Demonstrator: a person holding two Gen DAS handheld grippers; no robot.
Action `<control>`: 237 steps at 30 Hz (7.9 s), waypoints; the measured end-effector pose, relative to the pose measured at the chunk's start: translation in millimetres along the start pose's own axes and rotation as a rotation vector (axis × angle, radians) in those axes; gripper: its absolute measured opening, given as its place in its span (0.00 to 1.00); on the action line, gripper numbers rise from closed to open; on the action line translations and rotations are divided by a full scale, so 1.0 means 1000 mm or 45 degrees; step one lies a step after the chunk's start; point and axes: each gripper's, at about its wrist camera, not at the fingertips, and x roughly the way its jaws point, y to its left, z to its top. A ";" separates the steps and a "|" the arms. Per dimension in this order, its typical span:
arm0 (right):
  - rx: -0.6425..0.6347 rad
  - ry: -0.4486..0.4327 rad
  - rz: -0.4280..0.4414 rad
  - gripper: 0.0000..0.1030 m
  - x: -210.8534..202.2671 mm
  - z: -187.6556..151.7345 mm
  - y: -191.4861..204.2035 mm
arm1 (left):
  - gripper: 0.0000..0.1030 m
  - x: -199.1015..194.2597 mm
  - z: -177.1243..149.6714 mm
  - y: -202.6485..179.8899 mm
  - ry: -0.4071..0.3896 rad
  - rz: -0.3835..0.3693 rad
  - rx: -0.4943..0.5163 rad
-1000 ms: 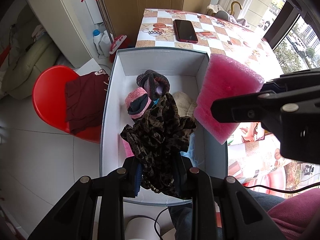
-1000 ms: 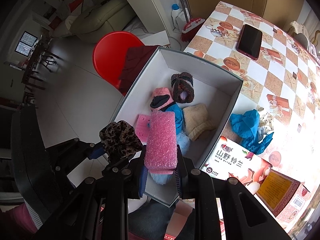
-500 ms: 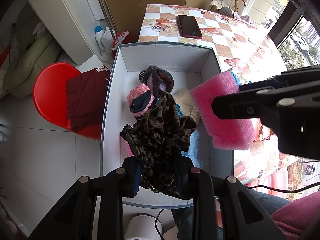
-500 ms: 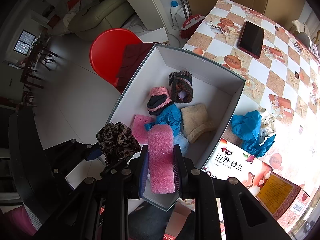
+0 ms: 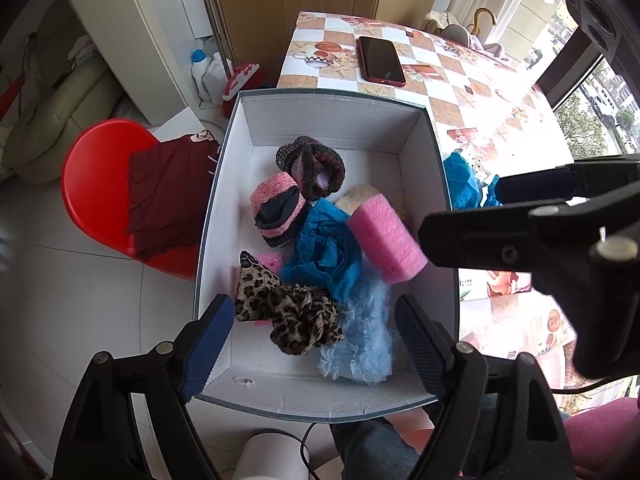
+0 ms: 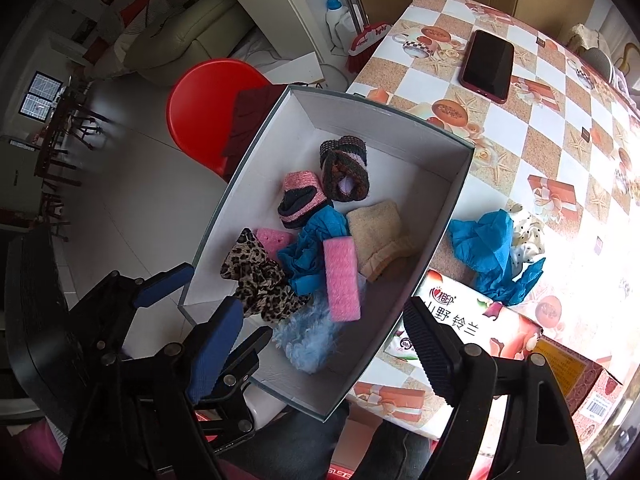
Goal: Organize soft objects
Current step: 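Grasp the blue glove with the left tool while the right tool grasps the polka-dot scrunchie, then carry the blue glove and polka-dot scrunchie over the white box with both tools, then release the blue glove and scrunchie into the box with both tools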
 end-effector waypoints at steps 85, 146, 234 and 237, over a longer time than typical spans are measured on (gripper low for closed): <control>0.552 0.020 -0.125 1.00 0.046 0.050 -0.394 | 1.00 0.147 0.183 -0.229 0.300 -0.034 0.248; 0.255 -0.224 -0.016 0.29 -0.071 -0.060 -0.082 | 0.13 -0.008 0.048 -0.074 0.016 -0.014 0.146; -0.009 -0.012 -0.104 0.29 0.003 0.022 -0.013 | 0.14 0.033 0.043 -0.001 0.101 0.013 -0.066; -0.013 -0.007 -0.113 0.29 0.006 0.024 -0.012 | 0.14 0.037 0.044 -0.003 0.113 0.014 -0.058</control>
